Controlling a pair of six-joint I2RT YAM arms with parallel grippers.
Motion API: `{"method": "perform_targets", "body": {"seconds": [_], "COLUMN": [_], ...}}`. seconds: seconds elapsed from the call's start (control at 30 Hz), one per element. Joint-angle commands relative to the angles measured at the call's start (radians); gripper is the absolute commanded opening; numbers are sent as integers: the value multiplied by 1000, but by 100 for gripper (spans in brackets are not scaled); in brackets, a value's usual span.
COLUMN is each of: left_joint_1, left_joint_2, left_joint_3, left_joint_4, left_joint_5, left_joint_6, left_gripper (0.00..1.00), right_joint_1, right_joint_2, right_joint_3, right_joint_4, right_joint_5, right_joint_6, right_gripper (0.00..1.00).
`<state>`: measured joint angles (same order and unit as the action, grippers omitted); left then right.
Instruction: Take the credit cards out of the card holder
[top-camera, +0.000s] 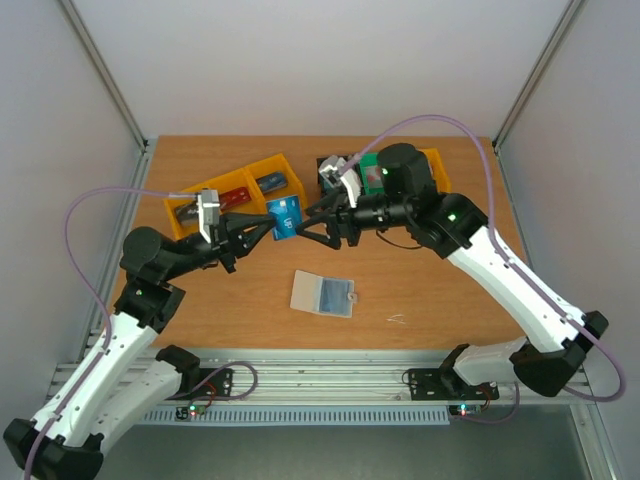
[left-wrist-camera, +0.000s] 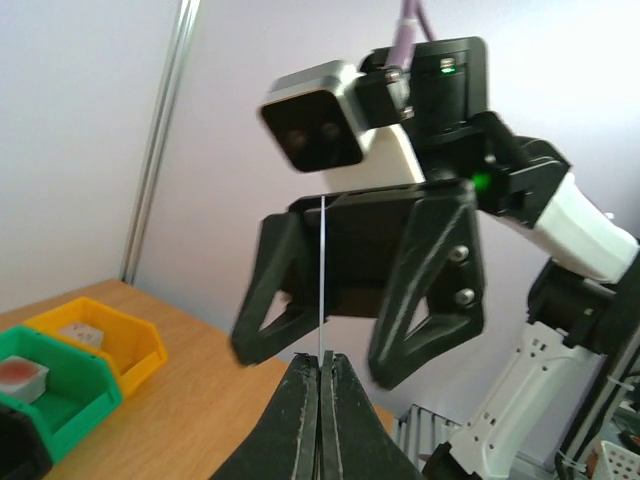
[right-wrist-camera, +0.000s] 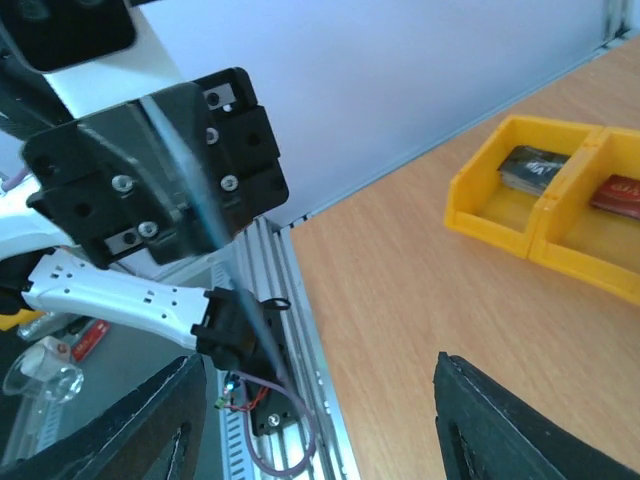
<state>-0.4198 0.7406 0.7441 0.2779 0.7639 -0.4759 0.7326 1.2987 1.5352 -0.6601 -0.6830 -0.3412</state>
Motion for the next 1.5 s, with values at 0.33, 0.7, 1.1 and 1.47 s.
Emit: {"method": "perform_targets", "body": {"seconds": [0.33, 0.7, 1.1, 1.47], "left_joint_1": [-66, -85, -89, -111], "left_joint_2": [-10, -135, -112, -88], "left_joint_3": [-19, 69, 49, 44], "left_joint_4": [141, -252, 230, -96], "left_joint_5": [57, -173, -45, 137], "left_joint_6": [-94, 536, 1803, 2345], "left_gripper": [0, 89, 84, 82], "right_joint_1": [46, 19, 40, 59], "right_joint_2": [-13, -26, 134, 250], "right_joint_3": [22, 302, 596, 585], "right_joint_4": [105, -485, -769, -647], "right_joint_5": [-108, 75, -48, -157], "right_joint_6": [169, 413, 531, 544], "right_gripper": [1, 1, 1, 1]}}
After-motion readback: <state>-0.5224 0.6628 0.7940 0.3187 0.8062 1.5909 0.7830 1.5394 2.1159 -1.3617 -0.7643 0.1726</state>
